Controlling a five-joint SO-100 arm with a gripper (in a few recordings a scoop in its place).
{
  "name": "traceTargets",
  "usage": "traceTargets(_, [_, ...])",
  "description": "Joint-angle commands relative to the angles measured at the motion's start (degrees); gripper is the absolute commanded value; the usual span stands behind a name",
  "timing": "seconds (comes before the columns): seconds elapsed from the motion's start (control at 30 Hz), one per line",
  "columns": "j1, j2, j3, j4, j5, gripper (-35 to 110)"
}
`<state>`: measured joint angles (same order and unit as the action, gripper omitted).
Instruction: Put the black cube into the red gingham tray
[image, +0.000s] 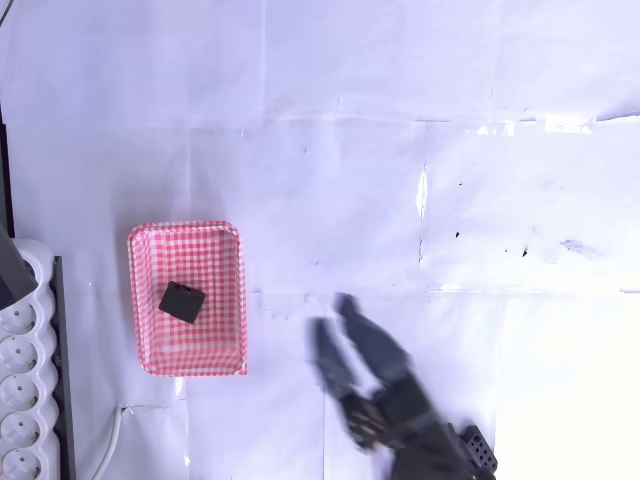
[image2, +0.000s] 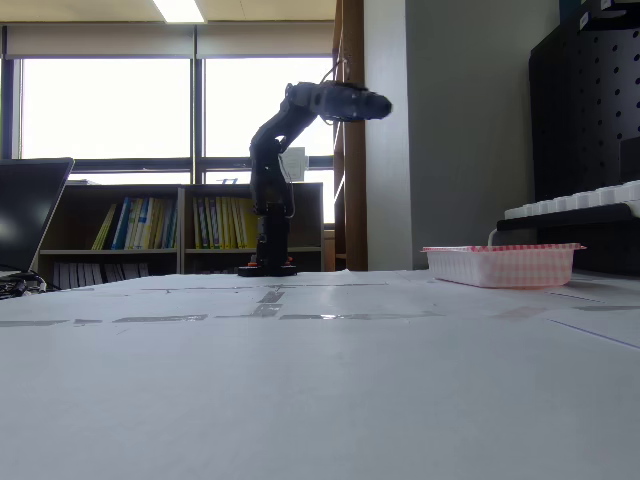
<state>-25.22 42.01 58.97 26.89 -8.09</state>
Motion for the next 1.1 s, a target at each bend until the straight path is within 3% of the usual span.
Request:
traceTargets(0.0, [7.7,-19.9,-14.3,-4.0,0.8,0])
traceTargets(0.37, [25.8,-43.0,-56.4,-2.5,13.4,0])
traceTargets(0.77, [25.1,-51.9,-58.2,37.4,9.5,0])
traceTargets(1.07, [24.8,-51.9,-58.2,49.7,8.6,0])
